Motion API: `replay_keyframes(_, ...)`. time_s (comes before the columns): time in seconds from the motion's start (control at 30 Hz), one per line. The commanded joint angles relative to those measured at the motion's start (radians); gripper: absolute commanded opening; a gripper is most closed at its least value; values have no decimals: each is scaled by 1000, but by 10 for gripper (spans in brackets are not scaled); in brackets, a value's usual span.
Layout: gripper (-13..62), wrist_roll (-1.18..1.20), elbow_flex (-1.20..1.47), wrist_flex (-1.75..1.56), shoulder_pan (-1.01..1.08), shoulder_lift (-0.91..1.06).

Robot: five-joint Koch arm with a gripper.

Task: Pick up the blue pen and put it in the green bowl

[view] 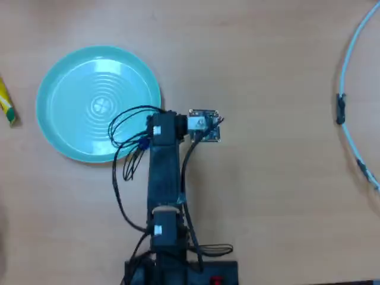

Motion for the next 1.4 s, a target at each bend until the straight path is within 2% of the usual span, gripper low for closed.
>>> replay_keyframes(0.0,-66,8,-69,17,-15,77)
replay_keyframes(0.33,-66,5,-176,20,-28,84)
replay_keyframes(0.77,-66,9,-232,6,-43,209)
replay_keyframes(1.03,-66,2,-341,-83,-192,210)
replay_keyframes(1.37,-66,2,-337,-354,-379,198)
